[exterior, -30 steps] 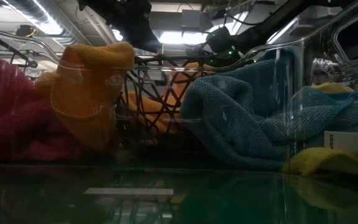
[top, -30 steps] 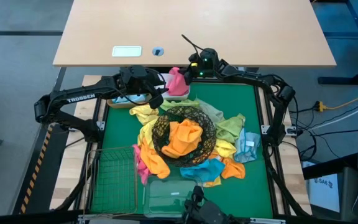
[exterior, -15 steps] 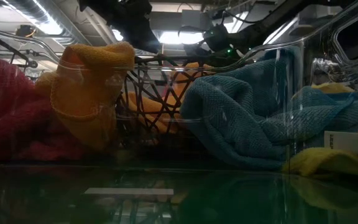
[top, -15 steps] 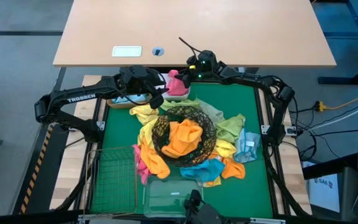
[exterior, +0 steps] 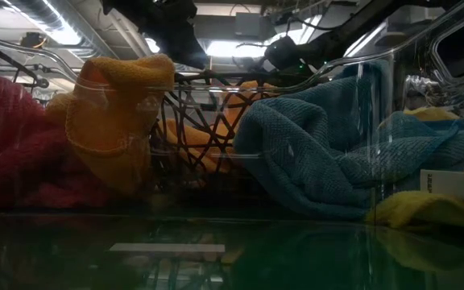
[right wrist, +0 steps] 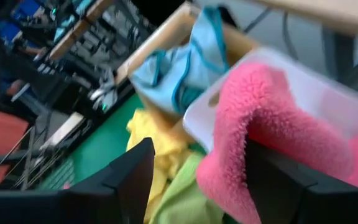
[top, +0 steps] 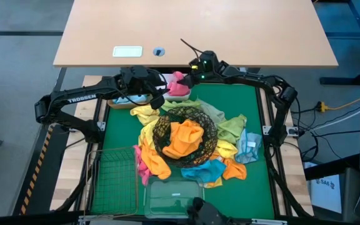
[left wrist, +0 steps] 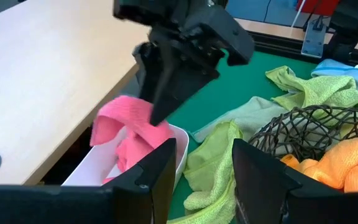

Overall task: Sort microfiber towel by color & place in baskets
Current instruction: Put the pink towel into the white bin

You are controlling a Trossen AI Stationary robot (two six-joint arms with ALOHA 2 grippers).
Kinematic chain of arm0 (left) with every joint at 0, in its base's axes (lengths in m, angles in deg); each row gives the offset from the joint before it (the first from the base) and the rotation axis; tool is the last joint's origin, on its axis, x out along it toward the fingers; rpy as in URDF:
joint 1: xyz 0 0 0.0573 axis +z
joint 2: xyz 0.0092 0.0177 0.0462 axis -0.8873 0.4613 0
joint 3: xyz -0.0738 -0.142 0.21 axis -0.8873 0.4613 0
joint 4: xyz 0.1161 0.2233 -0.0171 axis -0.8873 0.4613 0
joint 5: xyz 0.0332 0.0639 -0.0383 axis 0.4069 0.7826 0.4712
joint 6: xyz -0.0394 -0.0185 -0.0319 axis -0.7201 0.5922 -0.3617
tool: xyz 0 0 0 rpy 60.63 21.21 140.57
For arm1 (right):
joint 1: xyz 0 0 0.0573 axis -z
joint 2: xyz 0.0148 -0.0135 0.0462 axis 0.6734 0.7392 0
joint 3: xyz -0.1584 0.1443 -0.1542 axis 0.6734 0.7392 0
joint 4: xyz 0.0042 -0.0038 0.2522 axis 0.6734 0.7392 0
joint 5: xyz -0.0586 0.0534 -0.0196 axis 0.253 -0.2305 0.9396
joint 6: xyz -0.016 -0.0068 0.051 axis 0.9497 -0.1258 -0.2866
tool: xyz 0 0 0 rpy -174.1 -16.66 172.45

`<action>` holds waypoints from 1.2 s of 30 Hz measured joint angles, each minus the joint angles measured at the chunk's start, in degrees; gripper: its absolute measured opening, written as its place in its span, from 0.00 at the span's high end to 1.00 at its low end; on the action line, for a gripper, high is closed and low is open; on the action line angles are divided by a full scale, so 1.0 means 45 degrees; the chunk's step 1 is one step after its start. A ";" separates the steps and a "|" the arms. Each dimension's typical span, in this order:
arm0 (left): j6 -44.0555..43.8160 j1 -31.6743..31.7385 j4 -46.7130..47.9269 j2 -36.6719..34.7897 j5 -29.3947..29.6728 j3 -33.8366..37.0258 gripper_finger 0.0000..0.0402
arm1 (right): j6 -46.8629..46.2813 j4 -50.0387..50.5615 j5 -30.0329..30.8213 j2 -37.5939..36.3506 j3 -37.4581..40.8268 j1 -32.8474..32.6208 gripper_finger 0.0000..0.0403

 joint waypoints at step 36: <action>0.0311 0.0904 -0.4459 0.5106 0.1117 0.0000 0.63 | 0.0018 0.1280 -0.2021 0.0000 -0.0005 0.0418 0.42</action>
